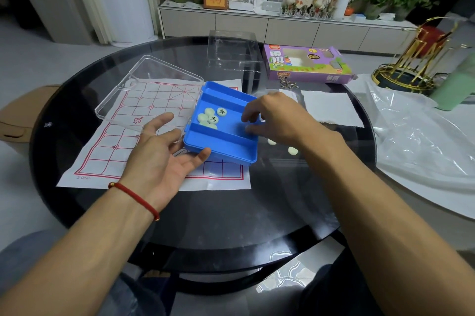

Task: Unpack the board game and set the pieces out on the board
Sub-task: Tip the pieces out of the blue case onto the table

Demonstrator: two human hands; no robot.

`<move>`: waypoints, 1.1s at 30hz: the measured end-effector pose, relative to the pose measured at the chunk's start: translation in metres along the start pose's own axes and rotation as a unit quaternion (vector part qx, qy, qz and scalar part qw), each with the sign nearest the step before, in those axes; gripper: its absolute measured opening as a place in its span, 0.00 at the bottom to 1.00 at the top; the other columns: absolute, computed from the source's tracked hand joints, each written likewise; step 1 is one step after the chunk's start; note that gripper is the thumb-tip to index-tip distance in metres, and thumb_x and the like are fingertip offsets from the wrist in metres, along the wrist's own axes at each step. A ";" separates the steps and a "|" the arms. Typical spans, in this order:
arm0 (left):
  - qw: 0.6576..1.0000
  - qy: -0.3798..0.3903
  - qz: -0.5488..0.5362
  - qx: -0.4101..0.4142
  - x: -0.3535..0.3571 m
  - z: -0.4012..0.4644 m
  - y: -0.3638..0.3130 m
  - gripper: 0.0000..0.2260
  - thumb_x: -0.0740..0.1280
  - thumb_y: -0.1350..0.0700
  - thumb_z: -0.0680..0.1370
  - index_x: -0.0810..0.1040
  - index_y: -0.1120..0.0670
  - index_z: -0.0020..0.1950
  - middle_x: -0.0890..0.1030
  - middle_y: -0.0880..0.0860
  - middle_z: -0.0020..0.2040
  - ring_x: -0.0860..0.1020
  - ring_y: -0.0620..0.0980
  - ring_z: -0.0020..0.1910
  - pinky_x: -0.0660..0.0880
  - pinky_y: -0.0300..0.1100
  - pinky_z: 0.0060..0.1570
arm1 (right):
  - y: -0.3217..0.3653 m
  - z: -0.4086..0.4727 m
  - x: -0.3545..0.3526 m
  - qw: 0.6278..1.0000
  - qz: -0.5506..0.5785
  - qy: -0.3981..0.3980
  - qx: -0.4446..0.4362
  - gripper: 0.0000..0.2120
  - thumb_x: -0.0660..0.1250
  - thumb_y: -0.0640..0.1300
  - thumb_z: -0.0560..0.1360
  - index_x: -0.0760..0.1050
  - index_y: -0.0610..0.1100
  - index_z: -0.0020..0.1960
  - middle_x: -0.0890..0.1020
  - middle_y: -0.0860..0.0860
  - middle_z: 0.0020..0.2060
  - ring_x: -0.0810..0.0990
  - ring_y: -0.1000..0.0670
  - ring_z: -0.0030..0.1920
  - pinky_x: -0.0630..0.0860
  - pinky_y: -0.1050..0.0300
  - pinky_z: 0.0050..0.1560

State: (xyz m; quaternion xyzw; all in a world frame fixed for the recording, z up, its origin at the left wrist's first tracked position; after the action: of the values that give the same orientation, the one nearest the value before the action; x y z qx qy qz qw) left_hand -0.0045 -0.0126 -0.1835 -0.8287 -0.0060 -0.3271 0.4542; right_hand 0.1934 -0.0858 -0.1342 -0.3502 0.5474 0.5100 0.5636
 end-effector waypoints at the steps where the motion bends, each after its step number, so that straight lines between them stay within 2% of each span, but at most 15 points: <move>1: 1.000 0.000 0.004 0.000 0.000 0.000 0.000 0.19 0.55 0.67 0.83 0.73 0.48 0.66 0.77 0.60 0.59 0.86 0.57 0.44 0.81 0.50 0.38 | 0.000 0.000 0.001 1.000 -0.002 0.003 0.005 0.08 0.74 0.48 0.74 0.84 0.51 0.54 0.85 0.54 0.47 0.79 0.51 0.47 0.81 0.48 0.48; 6: 1.000 0.011 0.015 0.002 0.002 -0.001 0.002 0.18 0.56 0.66 0.83 0.74 0.47 0.66 0.79 0.59 0.59 0.86 0.57 0.46 0.81 0.50 0.37 | 0.003 0.002 0.003 1.000 -0.010 0.008 0.020 0.07 0.73 0.42 0.72 0.84 0.50 0.49 0.86 0.52 0.45 0.82 0.47 0.46 0.82 0.47 0.47; 10: 1.000 0.018 0.019 -0.004 0.003 -0.001 0.003 0.18 0.56 0.66 0.83 0.74 0.47 0.66 0.79 0.61 0.60 0.86 0.59 0.48 0.82 0.50 0.37 | 0.008 0.005 -0.008 0.996 0.068 -0.059 0.028 0.07 0.72 0.41 0.73 0.84 0.46 0.51 0.85 0.52 0.42 0.80 0.51 0.41 0.77 0.59 0.44; 12: 1.000 0.021 0.021 -0.009 0.004 -0.002 0.005 0.18 0.56 0.66 0.83 0.74 0.47 0.65 0.79 0.61 0.60 0.86 0.59 0.48 0.82 0.50 0.37 | 0.015 0.006 -0.012 0.990 0.112 -0.084 0.024 0.11 0.72 0.41 0.73 0.84 0.44 0.54 0.85 0.51 0.42 0.81 0.52 0.40 0.77 0.60 0.44; 15: 0.999 0.029 0.023 -0.013 0.005 -0.002 0.007 0.18 0.56 0.66 0.83 0.73 0.48 0.66 0.79 0.62 0.60 0.86 0.58 0.47 0.82 0.51 0.39 | 0.020 0.011 -0.005 0.992 0.100 -0.078 0.021 0.15 0.71 0.39 0.74 0.83 0.43 0.60 0.85 0.48 0.45 0.82 0.48 0.45 0.80 0.53 0.50; 18: 0.999 0.034 0.026 -0.015 0.005 -0.002 0.007 0.18 0.57 0.66 0.83 0.73 0.48 0.66 0.79 0.62 0.59 0.86 0.59 0.46 0.83 0.53 0.40 | 0.023 0.016 0.006 0.998 0.036 -0.051 0.017 0.18 0.69 0.39 0.75 0.81 0.44 0.64 0.83 0.45 0.51 0.80 0.44 0.51 0.75 0.53 0.49; 21: 0.999 0.038 0.030 -0.017 0.005 -0.001 0.007 0.18 0.57 0.66 0.83 0.73 0.48 0.66 0.79 0.63 0.60 0.86 0.60 0.46 0.83 0.53 0.41 | 0.028 0.017 0.012 0.999 -0.013 -0.031 0.007 0.14 0.66 0.39 0.77 0.82 0.43 0.61 0.80 0.43 0.53 0.78 0.42 0.53 0.72 0.53 0.47; 25: 0.998 0.042 0.043 -0.021 0.004 -0.001 0.010 0.18 0.57 0.66 0.83 0.73 0.49 0.67 0.79 0.63 0.58 0.86 0.61 0.45 0.83 0.52 0.39 | 0.029 0.018 0.016 0.999 -0.048 -0.015 0.002 0.08 0.67 0.42 0.79 0.83 0.41 0.52 0.82 0.44 0.46 0.79 0.41 0.49 0.74 0.50 0.45; 29: 0.998 0.040 0.044 -0.022 0.003 0.000 0.010 0.17 0.58 0.66 0.82 0.73 0.49 0.66 0.79 0.62 0.57 0.86 0.61 0.46 0.83 0.53 0.40 | 0.024 0.014 0.012 1.000 0.001 -0.013 0.001 0.09 0.69 0.45 0.79 0.83 0.41 0.55 0.83 0.45 0.48 0.79 0.43 0.50 0.77 0.49 0.49; 33: 0.997 0.044 0.056 -0.014 0.003 0.001 0.010 0.17 0.58 0.66 0.83 0.73 0.48 0.66 0.79 0.60 0.55 0.86 0.60 0.46 0.83 0.54 0.42 | 0.006 0.007 -0.001 0.992 0.095 -0.066 0.052 0.07 0.72 0.43 0.76 0.84 0.42 0.53 0.86 0.48 0.42 0.83 0.49 0.43 0.81 0.53 0.47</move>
State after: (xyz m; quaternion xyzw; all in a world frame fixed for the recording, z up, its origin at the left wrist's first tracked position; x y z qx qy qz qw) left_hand 0.0016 -0.0192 -0.1896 -0.8191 0.0653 -0.3369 0.4598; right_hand 0.1900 -0.0780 -0.1310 -0.2330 0.5654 0.5541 0.5648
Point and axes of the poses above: each hand's wrist, its own z-axis towards the middle knuckle, its own x-axis out of the palm, y = z × x, the point moved 7 cm from there along z, towards the middle knuckle
